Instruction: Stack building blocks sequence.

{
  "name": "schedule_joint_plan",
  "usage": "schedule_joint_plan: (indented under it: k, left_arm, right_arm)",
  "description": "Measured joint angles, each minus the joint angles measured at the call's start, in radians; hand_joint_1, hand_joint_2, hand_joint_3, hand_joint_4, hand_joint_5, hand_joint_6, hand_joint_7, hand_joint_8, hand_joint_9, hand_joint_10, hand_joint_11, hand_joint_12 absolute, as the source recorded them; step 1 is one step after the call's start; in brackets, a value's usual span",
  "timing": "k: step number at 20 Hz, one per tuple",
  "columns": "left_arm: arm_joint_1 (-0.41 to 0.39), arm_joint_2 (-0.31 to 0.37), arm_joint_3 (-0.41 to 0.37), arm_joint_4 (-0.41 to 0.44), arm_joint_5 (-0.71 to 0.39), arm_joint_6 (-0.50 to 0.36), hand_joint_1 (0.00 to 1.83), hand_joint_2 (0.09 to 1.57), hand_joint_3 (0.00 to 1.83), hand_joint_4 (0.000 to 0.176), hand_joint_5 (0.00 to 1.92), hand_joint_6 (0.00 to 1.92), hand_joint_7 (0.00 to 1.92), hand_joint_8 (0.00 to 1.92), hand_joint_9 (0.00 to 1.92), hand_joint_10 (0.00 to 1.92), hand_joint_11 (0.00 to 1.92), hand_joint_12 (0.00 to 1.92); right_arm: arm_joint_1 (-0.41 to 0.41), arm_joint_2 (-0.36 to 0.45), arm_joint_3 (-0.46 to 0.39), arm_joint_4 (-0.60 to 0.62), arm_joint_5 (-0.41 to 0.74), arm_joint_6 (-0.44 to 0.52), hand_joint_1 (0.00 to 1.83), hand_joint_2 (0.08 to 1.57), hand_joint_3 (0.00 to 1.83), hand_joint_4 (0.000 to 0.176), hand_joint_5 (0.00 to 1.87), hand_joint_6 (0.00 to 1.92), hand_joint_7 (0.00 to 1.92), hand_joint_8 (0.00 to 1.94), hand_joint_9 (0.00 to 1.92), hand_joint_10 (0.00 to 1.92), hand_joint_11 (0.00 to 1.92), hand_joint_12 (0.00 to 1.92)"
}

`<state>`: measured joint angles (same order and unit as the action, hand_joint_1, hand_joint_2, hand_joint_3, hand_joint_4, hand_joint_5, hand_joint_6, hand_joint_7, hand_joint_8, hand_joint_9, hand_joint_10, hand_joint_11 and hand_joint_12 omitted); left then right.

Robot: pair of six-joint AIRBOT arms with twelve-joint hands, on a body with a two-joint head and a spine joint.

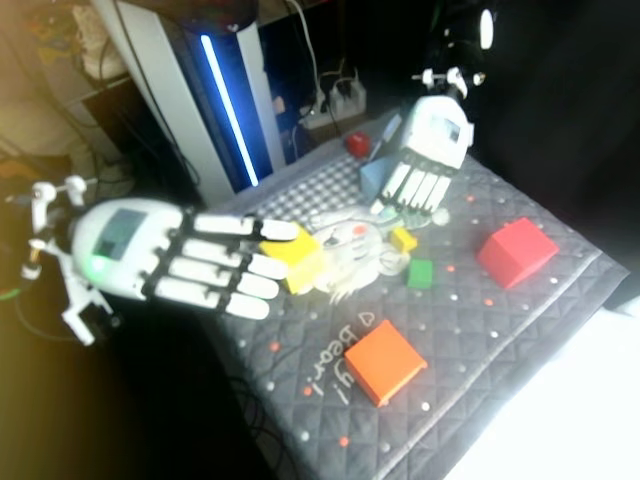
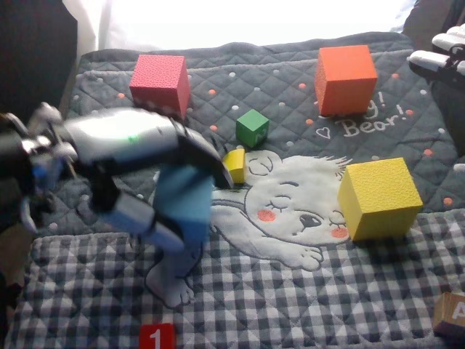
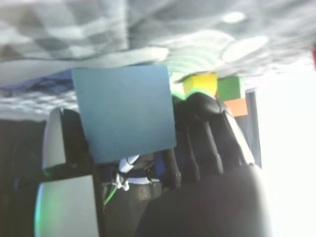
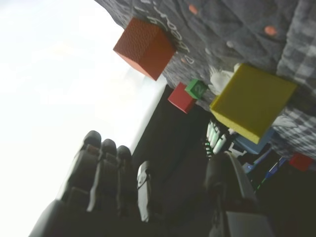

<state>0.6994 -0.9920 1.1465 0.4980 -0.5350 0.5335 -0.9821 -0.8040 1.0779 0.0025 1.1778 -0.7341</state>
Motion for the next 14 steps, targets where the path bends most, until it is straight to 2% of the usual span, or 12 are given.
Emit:
schedule_joint_plan:
  k: [2,3,4,5,6,7,8,9,10,11,13,14]
  left_arm:
    - [-0.024,0.037,0.003,-0.061,-0.029,0.029,1.26,1.13,0.0,0.0,1.09,0.6,0.87,1.37,0.69,1.45,0.55,1.75]
    - [-0.035,0.047,0.003,-0.079,-0.04,0.047,1.26,1.13,0.0,0.0,1.06,0.65,0.9,1.35,0.72,1.51,0.56,1.8]
    - [-0.045,0.055,0.003,-0.099,-0.052,0.067,1.25,1.12,0.0,0.0,1.06,0.71,0.91,1.29,0.73,1.4,0.58,1.73]
    - [-0.058,0.061,0.003,-0.13,-0.061,0.095,1.25,1.09,0.0,0.0,1.12,0.64,0.97,1.16,0.83,1.2,0.68,1.58]
    - [-0.077,0.062,0.013,-0.16,-0.066,0.121,1.36,1.1,0.0,0.0,1.18,0.45,0.95,1.1,0.88,1.31,0.72,1.52]
    - [-0.1,0.062,0.029,-0.193,-0.068,0.155,1.37,1.14,0.0,0.0,1.07,0.61,0.8,1.26,0.85,1.39,0.83,1.45]
    - [-0.134,0.059,0.056,-0.23,-0.06,0.19,1.3,1.11,0.0,0.0,1.18,0.43,0.89,1.29,0.96,1.16,0.87,1.51]
    - [-0.165,0.047,0.091,-0.267,-0.043,0.214,1.28,1.09,0.0,0.0,1.22,0.34,0.94,1.26,0.98,1.06,0.85,1.44]
    - [-0.199,0.024,0.138,-0.303,-0.02,0.22,1.28,1.08,0.0,0.0,1.25,0.27,0.96,1.24,0.99,1.05,0.86,1.4]
    - [-0.221,0.005,0.171,-0.32,0.005,0.224,1.28,1.08,0.0,0.0,1.25,0.24,0.96,1.24,1.0,1.15,0.9,1.49]
    - [-0.238,-0.028,0.211,-0.333,0.05,0.226,1.29,1.06,0.0,0.0,1.28,0.22,1.05,1.1,1.02,1.13,0.91,1.49]
    - [-0.245,-0.041,0.223,-0.333,0.079,0.226,1.29,1.07,0.0,0.0,1.28,0.2,1.03,1.14,1.0,1.12,0.89,1.5]
  right_arm:
    - [0.0,0.0,0.0,0.001,0.0,0.0,0.76,1.21,0.0,0.176,0.0,0.0,0.06,0.01,0.06,0.01,0.11,0.06]
    - [0.0,0.0,0.0,0.001,0.001,0.0,0.76,1.2,0.0,0.176,0.0,0.0,0.08,0.01,0.08,0.02,0.14,0.08]
    - [0.0,0.0,0.0,0.002,0.0,0.0,0.76,1.21,0.0,0.162,0.0,0.0,0.09,0.01,0.1,0.02,0.15,0.08]
    - [0.0,0.0,-0.002,0.004,0.0,0.0,0.74,1.21,0.0,0.165,0.0,0.0,0.09,0.01,0.11,0.02,0.16,0.09]
    - [-0.004,0.0,-0.002,0.005,0.002,0.0,0.74,1.21,0.0,0.169,0.0,0.0,0.09,0.01,0.11,0.01,0.16,0.09]
    - [-0.007,0.0,-0.002,0.005,0.002,0.0,0.72,1.21,0.0,0.175,0.0,0.0,0.09,0.0,0.11,0.01,0.15,0.09]
    - [-0.007,-0.002,-0.002,0.005,0.001,0.0,0.73,1.21,0.0,0.176,0.0,0.0,0.09,0.0,0.11,0.01,0.15,0.09]
    - [-0.007,-0.002,-0.002,0.006,0.001,0.0,0.74,1.2,0.0,0.176,0.0,0.0,0.09,0.0,0.1,0.0,0.14,0.09]
    - [-0.007,-0.002,-0.002,0.006,0.002,0.0,0.75,1.2,0.0,0.176,0.0,0.0,0.08,0.0,0.08,0.0,0.12,0.08]
    - [-0.007,-0.003,-0.002,0.005,0.003,0.0,0.77,1.2,0.0,0.172,0.0,0.0,0.08,0.0,0.09,0.0,0.13,0.09]
    - [-0.007,-0.006,-0.001,0.005,0.003,0.0,0.73,1.2,0.0,0.175,0.0,0.0,0.08,0.0,0.1,0.01,0.14,0.1]
    - [-0.007,-0.009,0.001,0.006,0.004,0.0,0.72,1.21,0.0,0.175,0.0,0.0,0.08,0.0,0.1,0.0,0.14,0.1]
